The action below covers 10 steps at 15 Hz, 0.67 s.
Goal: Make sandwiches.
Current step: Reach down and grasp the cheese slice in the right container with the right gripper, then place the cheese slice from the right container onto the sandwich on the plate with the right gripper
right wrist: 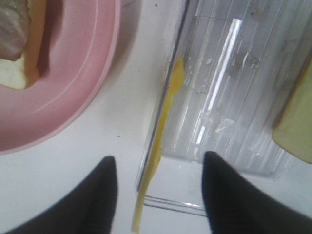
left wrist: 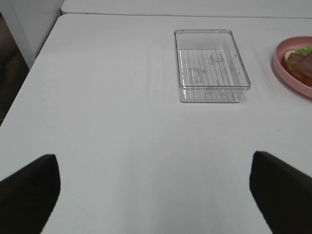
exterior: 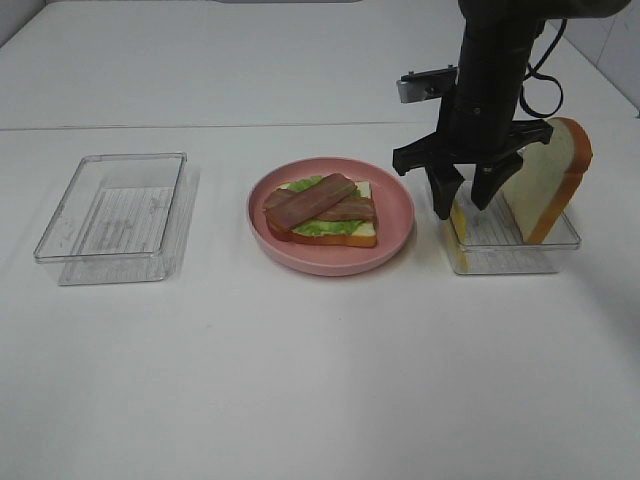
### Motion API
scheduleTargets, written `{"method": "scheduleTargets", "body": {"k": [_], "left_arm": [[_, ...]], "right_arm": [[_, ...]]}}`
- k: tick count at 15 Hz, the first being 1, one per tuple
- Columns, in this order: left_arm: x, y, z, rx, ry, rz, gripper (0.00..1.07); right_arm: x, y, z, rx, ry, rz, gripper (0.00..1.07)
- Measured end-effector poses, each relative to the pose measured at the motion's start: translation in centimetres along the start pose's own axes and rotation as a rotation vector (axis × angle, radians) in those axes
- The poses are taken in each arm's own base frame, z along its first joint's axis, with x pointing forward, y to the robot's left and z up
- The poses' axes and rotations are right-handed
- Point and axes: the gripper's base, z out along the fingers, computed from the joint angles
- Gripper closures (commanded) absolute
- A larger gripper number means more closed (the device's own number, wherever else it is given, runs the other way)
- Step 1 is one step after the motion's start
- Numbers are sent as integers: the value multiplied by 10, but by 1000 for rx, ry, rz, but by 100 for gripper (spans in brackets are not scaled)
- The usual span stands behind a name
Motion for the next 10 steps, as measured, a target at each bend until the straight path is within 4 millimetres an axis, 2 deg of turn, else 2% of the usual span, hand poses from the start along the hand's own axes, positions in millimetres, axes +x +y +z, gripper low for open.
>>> {"method": "scheduleTargets", "body": {"k": [1, 2, 8, 10], "left_arm": [[0, 0, 0, 0, 0, 0, 6], [0, 0, 0, 0, 0, 0, 6], [0, 0, 0, 0, 0, 0, 6], [0, 0, 0, 0, 0, 0, 6]], "right_arm": [[-1, 2, 0, -22, -5, -7, 96], [-1, 2, 0, -27, -7, -6, 107], [-1, 2, 0, -27, -7, -22, 107], [1, 1, -9, -18, -16, -25, 107]]}}
